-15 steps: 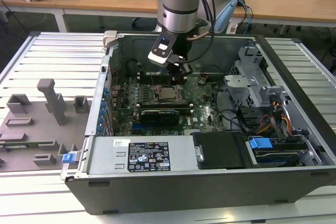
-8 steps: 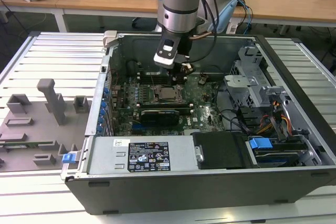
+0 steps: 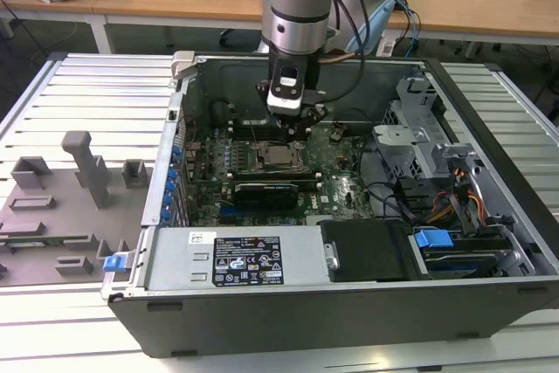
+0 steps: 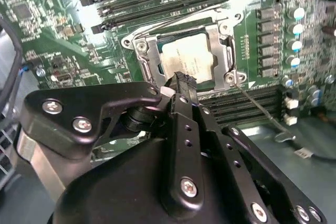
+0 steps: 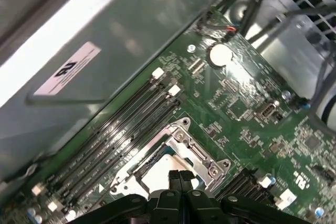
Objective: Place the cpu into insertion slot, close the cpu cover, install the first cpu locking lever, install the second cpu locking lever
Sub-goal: 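Close the cpu cover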
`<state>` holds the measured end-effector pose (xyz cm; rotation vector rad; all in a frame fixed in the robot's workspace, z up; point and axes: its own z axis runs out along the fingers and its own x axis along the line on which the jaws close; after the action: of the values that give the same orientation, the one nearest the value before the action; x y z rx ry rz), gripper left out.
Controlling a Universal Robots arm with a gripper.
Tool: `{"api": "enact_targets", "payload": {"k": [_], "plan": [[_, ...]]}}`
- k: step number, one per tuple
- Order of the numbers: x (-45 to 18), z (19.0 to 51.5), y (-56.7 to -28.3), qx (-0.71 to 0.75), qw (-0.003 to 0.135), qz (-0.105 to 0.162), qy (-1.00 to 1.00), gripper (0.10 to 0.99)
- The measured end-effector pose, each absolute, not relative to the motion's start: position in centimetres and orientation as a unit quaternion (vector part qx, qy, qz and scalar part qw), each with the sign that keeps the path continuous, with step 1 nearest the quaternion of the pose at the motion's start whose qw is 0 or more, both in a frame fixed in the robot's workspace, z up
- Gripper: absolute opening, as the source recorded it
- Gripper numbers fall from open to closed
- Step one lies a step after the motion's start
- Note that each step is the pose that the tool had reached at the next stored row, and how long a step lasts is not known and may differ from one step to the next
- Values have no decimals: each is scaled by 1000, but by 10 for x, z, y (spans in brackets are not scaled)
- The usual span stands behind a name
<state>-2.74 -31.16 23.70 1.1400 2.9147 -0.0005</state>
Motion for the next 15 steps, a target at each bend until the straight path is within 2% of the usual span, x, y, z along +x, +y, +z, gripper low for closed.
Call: {"api": "enact_targets", "payload": {"k": [15], "plan": [[-27,237,-311,225,8,-5,974,106]]}}
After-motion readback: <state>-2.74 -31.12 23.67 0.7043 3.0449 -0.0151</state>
